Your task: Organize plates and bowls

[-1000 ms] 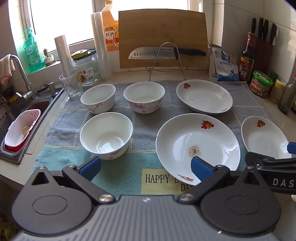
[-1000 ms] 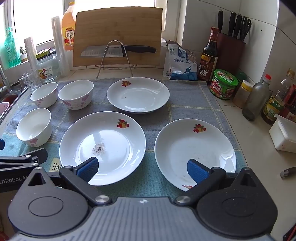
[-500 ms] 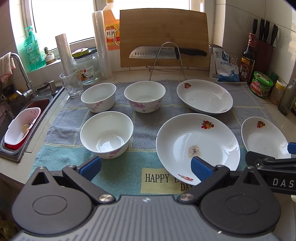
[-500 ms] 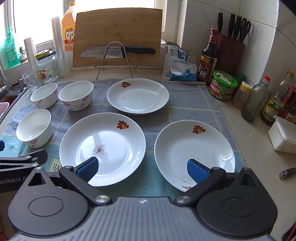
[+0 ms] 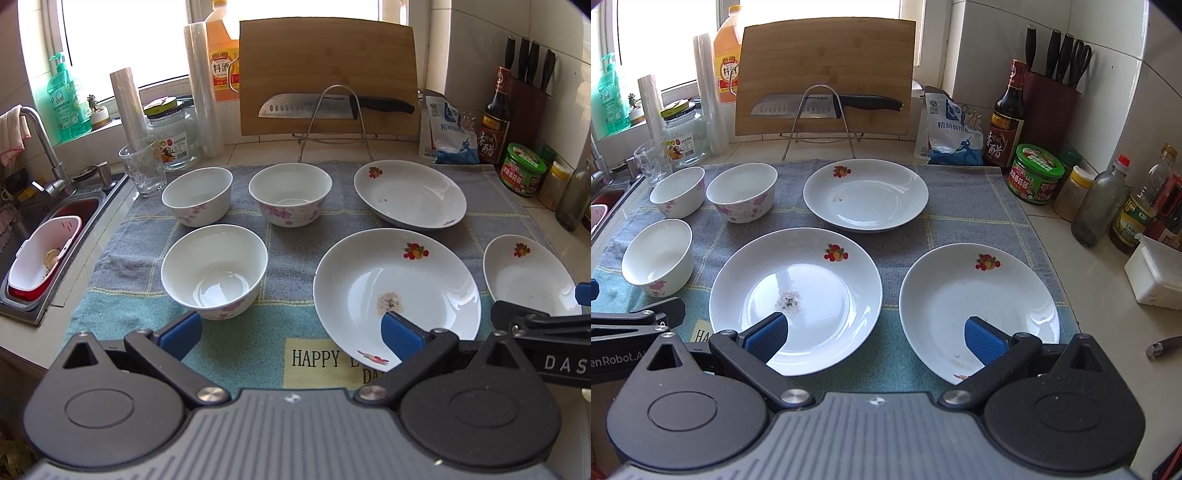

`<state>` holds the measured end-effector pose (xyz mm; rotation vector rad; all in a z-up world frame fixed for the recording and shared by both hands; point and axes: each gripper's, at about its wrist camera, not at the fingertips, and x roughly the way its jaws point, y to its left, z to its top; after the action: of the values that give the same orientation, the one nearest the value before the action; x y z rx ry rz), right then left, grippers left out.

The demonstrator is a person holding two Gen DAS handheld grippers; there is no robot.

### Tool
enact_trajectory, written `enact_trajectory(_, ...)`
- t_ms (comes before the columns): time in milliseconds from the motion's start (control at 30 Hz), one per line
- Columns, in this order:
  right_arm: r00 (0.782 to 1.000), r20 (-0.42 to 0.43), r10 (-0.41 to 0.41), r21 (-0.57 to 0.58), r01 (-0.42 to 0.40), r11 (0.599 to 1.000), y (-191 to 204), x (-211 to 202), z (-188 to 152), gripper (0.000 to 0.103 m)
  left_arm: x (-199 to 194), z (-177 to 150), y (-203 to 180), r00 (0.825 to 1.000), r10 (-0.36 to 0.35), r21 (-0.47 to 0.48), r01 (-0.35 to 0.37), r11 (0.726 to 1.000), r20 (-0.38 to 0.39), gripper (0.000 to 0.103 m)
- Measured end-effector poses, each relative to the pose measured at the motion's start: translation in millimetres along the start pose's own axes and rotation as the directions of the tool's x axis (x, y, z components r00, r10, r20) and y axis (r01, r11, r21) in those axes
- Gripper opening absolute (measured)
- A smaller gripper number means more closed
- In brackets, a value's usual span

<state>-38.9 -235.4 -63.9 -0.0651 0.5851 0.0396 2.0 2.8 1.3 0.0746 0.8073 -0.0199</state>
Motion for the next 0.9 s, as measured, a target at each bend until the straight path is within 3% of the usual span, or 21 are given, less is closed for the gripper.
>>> enact_trajectory(900,0.999,0.015,-0.033,0.001,0.033,0.999,5.5,-5.8,-0.2,0.103,-2.0,4.4,1.0,1.000,-0.018,0.016,0.018,1.000,0.002,0.102)
